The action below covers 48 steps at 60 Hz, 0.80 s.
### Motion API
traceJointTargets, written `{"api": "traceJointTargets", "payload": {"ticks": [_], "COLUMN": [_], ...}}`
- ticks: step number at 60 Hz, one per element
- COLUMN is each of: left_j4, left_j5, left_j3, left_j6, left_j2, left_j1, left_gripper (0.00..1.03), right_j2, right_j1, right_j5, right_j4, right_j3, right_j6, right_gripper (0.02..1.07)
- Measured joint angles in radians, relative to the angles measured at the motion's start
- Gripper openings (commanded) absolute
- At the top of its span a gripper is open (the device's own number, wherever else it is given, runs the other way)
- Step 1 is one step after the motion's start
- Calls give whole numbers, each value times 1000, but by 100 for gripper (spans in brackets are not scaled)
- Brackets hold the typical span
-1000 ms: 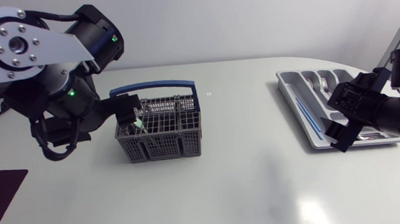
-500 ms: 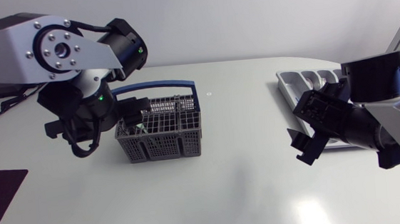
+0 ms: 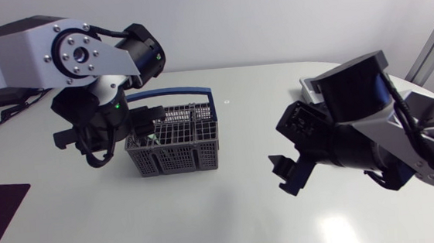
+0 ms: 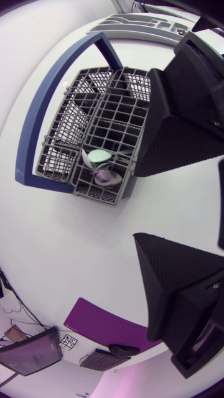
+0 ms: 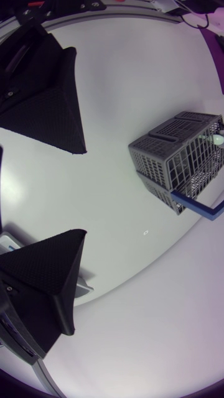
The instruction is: Unload the cutlery basket into the drawer organizer.
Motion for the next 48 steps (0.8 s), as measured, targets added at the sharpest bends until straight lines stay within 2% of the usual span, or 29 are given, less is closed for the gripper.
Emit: {"api": "traceJointTargets", "payload": {"ticks": [13,32,48], "left_j4": [0,48,121], "left_j5": [12,125,223], "left_j3": [0,0,-48], "left_j6": [2,103,211], "left_j2": [1,-11,-59], "left_j1": [40,129,191], "left_gripper": [64,64,65], "right_j2": [100,260,365], "right_j1": [67,89,90], "right_j5": [-99,-276,-363], "right_j4": [-42,-109,-148], "right_j3": [135,286,424], "right_j6": [149,268,330], "right_gripper": [89,89,89]}}
